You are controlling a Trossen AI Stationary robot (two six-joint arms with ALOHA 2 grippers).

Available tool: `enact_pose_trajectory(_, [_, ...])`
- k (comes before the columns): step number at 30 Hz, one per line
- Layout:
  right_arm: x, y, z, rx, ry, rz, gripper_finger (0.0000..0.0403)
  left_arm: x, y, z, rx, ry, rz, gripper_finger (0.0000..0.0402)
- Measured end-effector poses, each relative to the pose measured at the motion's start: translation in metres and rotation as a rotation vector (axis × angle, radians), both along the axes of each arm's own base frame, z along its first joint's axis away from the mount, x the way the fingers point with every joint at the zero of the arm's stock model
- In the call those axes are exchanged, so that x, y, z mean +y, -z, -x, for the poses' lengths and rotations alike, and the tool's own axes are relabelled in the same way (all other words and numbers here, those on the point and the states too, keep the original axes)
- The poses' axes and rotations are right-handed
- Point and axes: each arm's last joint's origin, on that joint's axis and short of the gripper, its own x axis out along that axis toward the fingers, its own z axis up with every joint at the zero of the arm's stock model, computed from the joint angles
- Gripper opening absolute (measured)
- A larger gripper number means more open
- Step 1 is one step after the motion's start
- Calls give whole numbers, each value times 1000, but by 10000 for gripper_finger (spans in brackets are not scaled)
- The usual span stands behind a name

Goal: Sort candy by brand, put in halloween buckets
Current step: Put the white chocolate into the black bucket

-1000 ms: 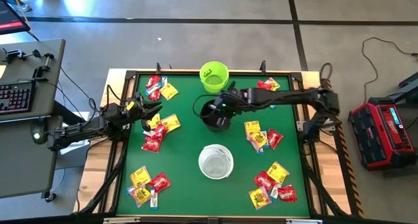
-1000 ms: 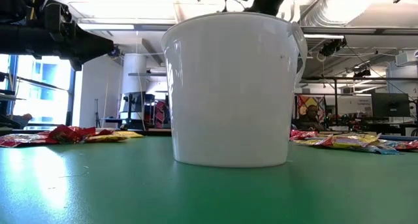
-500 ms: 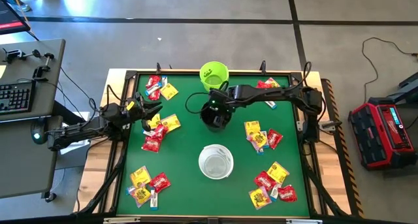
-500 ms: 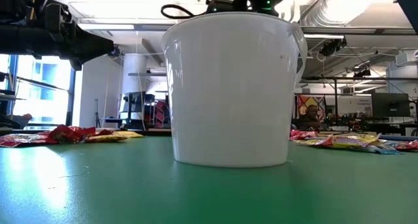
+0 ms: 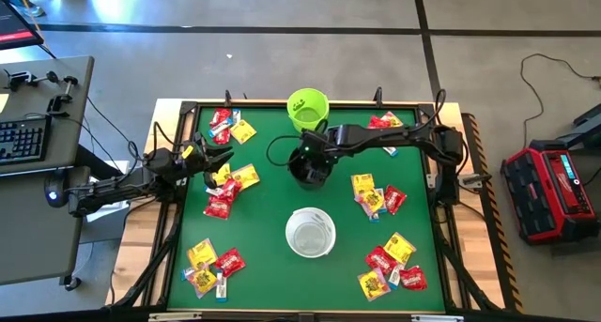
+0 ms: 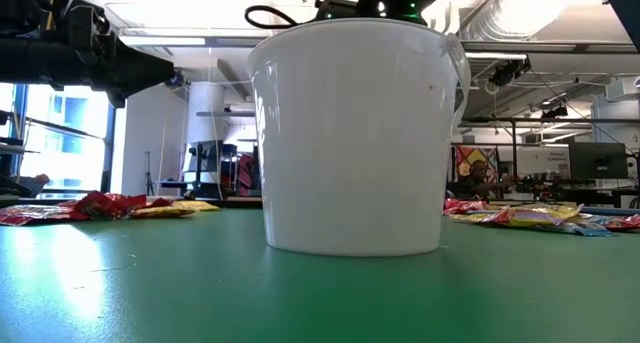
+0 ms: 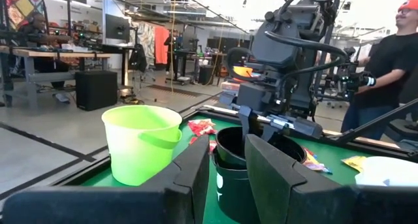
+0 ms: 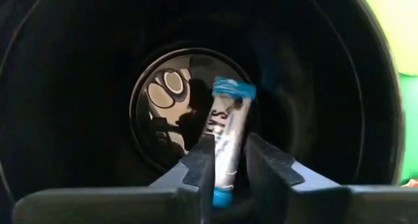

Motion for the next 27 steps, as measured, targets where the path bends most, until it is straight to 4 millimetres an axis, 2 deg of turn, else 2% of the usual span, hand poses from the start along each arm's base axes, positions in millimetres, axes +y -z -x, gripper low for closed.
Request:
enact_pose_trajectory(5, [3, -2, -1, 0, -29, 16, 114, 0, 0, 0, 0, 1, 0, 89])
enact_pose_trajectory(9, [7, -15, -7, -41, -45, 31, 119, 0, 0, 0, 0, 11, -1, 89])
enact_pose_trajectory(12, [12, -26, -11, -64, -84, 88, 97, 0, 0, 0, 1, 11, -1, 89])
enact_pose_trajectory(18, [24, -37, -19, -115, -216, 166, 9, 0, 0, 0, 1, 11, -2, 89])
enact_pose_trajectory(22, [29, -47, -16, -213, -240, 216, 6, 0, 0, 0, 3, 12, -1, 89])
enact_pose_trajectory(27, [33, -61, 6, -348, -210, 282, 2, 0, 1, -1, 14, 7, 3, 89])
